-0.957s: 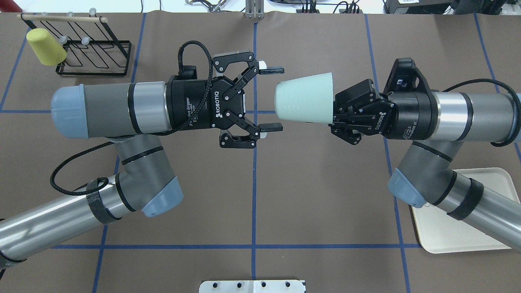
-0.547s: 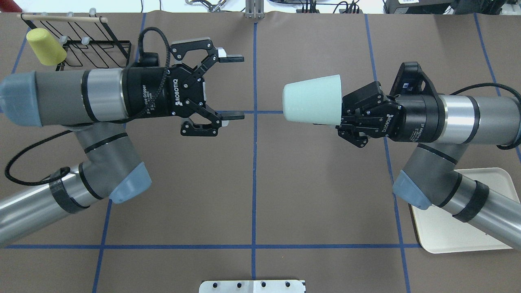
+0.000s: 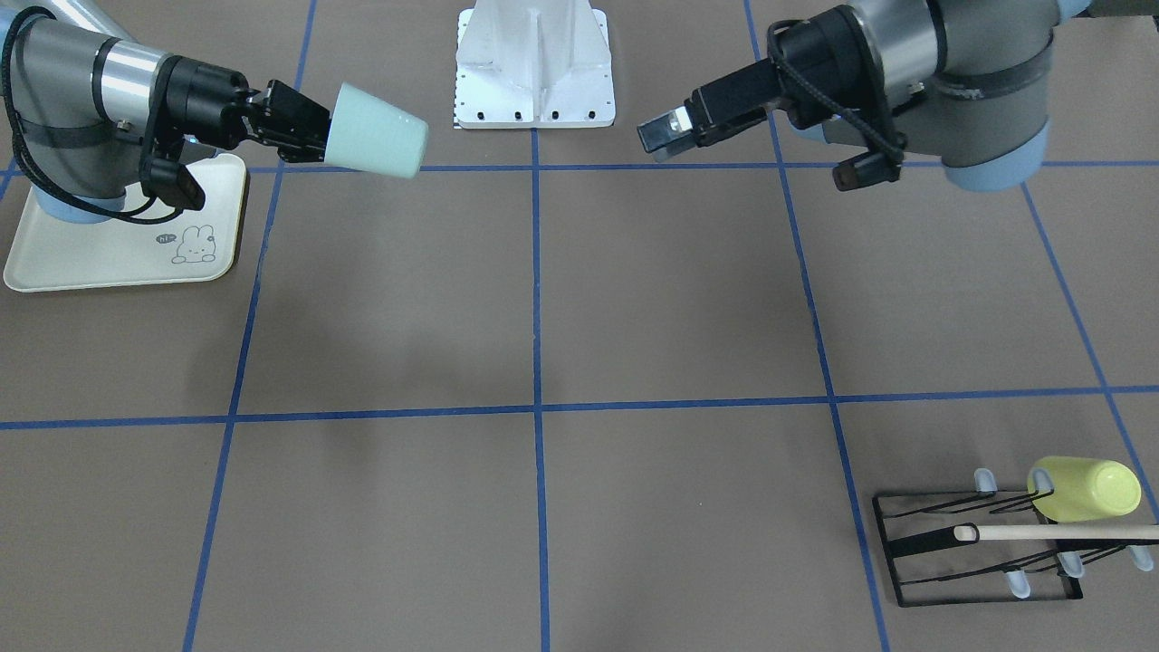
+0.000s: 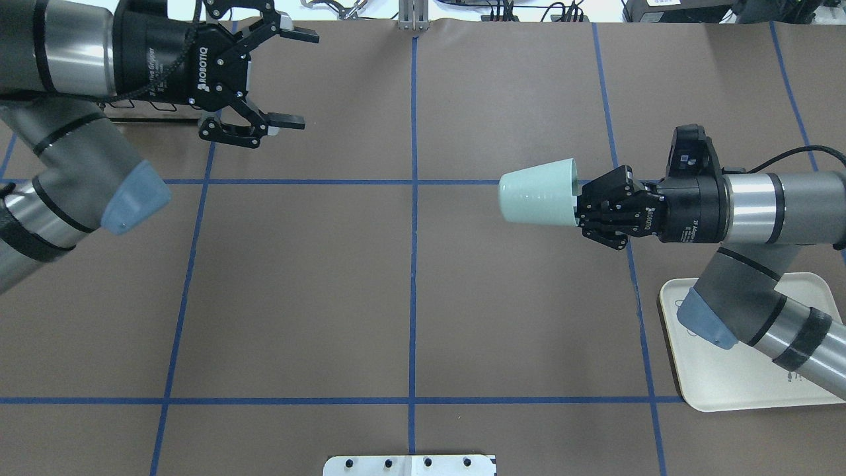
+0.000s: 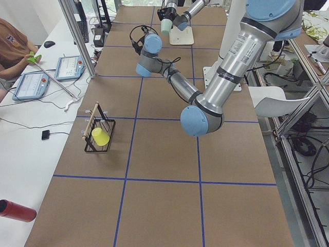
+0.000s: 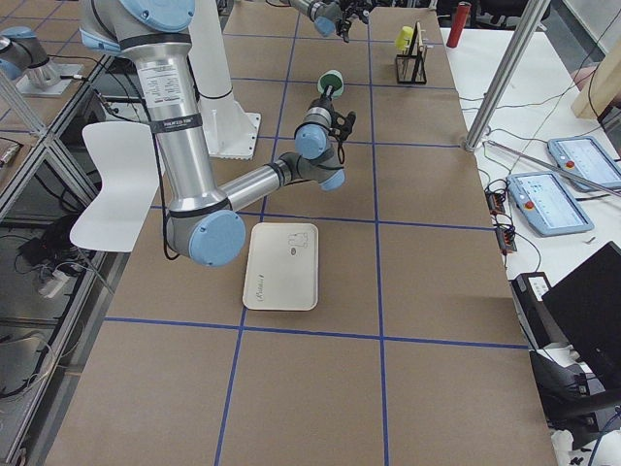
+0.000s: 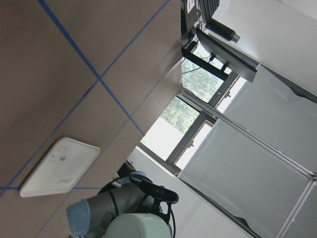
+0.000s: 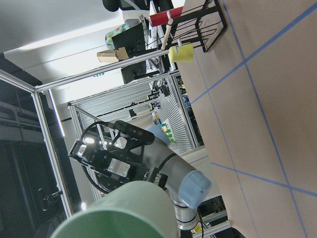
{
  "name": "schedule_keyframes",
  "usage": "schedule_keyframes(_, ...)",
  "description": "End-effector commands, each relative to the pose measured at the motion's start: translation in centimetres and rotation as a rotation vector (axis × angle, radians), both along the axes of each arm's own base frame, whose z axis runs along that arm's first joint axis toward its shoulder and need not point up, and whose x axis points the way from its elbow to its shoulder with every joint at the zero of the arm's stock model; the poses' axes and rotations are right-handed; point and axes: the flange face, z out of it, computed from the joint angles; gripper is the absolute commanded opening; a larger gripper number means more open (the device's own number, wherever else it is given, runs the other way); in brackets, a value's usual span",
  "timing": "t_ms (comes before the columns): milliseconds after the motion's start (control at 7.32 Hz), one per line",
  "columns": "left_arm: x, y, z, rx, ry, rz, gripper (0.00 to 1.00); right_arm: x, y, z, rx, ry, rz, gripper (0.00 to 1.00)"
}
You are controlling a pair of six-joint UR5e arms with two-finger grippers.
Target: Left arm grabs green cup and hands to right arm on tray
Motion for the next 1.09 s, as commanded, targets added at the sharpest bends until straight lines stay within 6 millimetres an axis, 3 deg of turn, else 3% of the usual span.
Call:
schedule_keyframes(0, -6.3, -2.7, 3.6, 0.045, -0.15, -0.061, 1.0, 1.1, -0.2, 6.7, 0.131, 0.299, 0.046, 0.0)
schedule_keyframes(137, -8.1, -3.0, 5.9, 0.08, -0.192, -0.092, 1.0, 2.2, -0.6, 9.2, 0.135, 0.406, 0.071, 0.0)
schedule_keyframes(410, -10.8, -3.4, 11.7, 0.12, -0.308, -0.147, 1.0, 6.9, -0.3, 15.1, 0.156, 0.659, 0.101, 0.0)
schedule_keyframes(547, -11.3, -3.4, 13.6, 0.133, -0.351, -0.157, 1.0, 8.6, 0.5, 14.6, 0.206, 0.797, 0.069, 0.0)
schedule_keyframes(683, -11.9, -3.8, 14.0, 0.155, -0.384, -0.17, 1.0, 10.4, 1.7, 12.6, 0.233, 0.934, 0.005, 0.0)
schedule_keyframes(957, -11.6, -4.7, 14.7, 0.182, -0.452, -0.166, 1.0, 14.4, 5.6, 17.7, 0.269, 1.066, -0.101, 0.0)
